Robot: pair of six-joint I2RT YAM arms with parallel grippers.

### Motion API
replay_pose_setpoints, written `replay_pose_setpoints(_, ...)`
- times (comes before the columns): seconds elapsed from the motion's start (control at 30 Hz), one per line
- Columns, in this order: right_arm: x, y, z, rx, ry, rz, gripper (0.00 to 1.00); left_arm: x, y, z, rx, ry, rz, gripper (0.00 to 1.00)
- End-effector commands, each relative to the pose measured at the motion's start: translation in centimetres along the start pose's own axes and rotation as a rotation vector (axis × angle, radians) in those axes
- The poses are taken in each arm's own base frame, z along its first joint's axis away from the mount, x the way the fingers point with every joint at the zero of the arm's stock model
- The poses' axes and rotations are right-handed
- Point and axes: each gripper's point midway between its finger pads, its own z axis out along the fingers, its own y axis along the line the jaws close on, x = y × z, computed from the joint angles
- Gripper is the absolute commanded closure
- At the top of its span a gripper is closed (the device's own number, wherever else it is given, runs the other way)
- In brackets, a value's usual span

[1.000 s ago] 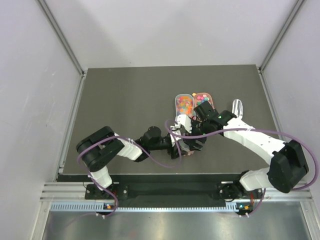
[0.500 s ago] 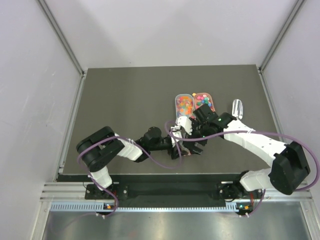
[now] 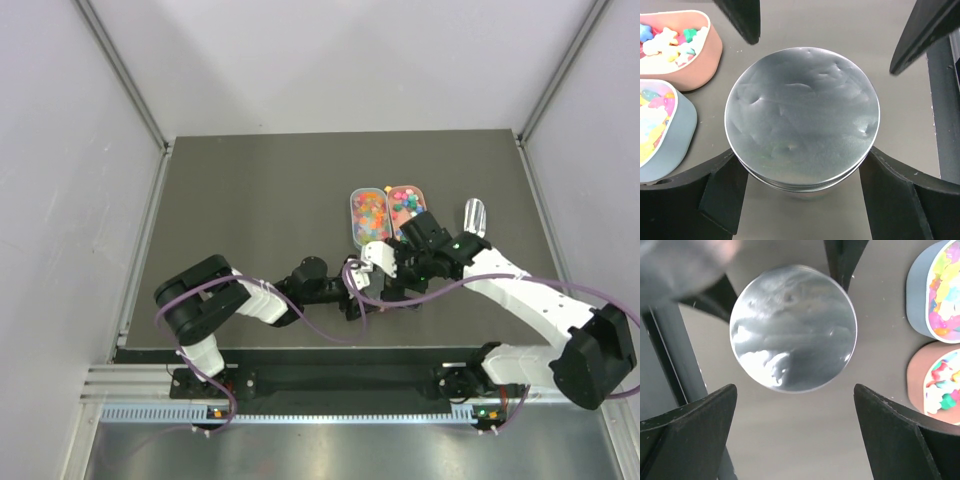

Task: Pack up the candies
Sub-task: Screw the bottle lid onto the packing bottle.

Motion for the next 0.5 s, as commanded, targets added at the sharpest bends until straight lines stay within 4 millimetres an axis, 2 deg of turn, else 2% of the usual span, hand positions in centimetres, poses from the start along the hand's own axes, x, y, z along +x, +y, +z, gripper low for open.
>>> replay_pose_setpoints(0.0,0.0,0.2,-1.1,-0.023,-0.021,-0.107,0.00,4.0,-1.6,-0.6,0.045,0.140,-0.029,1.00)
replay_pose_setpoints(0.07,-0.2,0.7,-1.5,-0.048,-0.038,-0.134,0.00,4.0,-1.6,-0.6,0.046,0.140,-0.027,1.00)
replay_pose_setpoints(0.23,0.4,0.4,-2.1,-0.054,-0.046,-0.218,0.00,4.1,-1.7,-0.8,0.048,0.143,-0.027,1.00)
replay_pose_setpoints(0.27,0.6,0.2,-2.2,-0.059,-0.047,-0.279,0.00,4.1,-1.8,-0.9,0.052,0.145,-0.027,1.00)
replay_pose_setpoints(0.47,0.8,-3.1,-1.7,-0.053,-0.049,-0.410,0.00,4.4,-2.0,-1.1,0.053,0.150,-0.029,1.00)
